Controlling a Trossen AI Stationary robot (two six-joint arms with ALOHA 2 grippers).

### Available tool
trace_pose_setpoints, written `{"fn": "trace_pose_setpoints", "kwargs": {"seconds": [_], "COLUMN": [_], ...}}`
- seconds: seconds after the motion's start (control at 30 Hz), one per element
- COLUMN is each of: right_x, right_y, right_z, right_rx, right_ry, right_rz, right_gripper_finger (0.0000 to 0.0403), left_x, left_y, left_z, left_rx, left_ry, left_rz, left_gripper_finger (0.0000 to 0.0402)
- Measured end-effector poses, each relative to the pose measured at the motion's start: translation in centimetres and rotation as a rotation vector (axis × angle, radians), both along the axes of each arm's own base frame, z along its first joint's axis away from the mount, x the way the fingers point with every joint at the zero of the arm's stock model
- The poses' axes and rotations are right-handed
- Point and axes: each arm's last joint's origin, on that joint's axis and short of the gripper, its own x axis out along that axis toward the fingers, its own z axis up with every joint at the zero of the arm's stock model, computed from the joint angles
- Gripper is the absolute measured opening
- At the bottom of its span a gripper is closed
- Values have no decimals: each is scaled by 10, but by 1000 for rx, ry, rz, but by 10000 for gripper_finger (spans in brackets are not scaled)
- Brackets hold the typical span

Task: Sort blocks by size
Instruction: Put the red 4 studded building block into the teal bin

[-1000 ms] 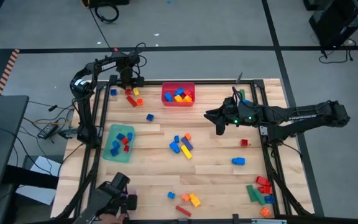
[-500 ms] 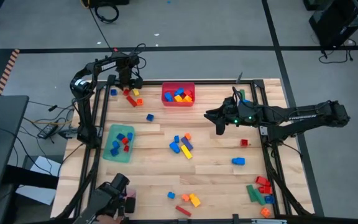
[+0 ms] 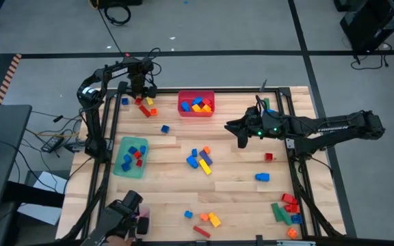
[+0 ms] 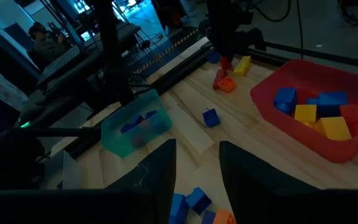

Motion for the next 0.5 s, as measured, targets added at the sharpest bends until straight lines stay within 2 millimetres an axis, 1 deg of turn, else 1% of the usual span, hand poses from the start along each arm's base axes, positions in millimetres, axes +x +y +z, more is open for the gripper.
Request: {"fn": "trace_pose_setpoints", "kwargs": {"seconds": [0.5], "right_x": [0], "right_y": [0], "right_z": [0], "right_rx": [0], "right_ry": [0], "right_rz": [-1], "right_gripper_finger": [136], "left_x": [3], "left_y": [-2], "left_z": [0], "left_rx": [-4], "left_ry": [3], "left_rz": [-13], "left_gripper_finger": [77]}}
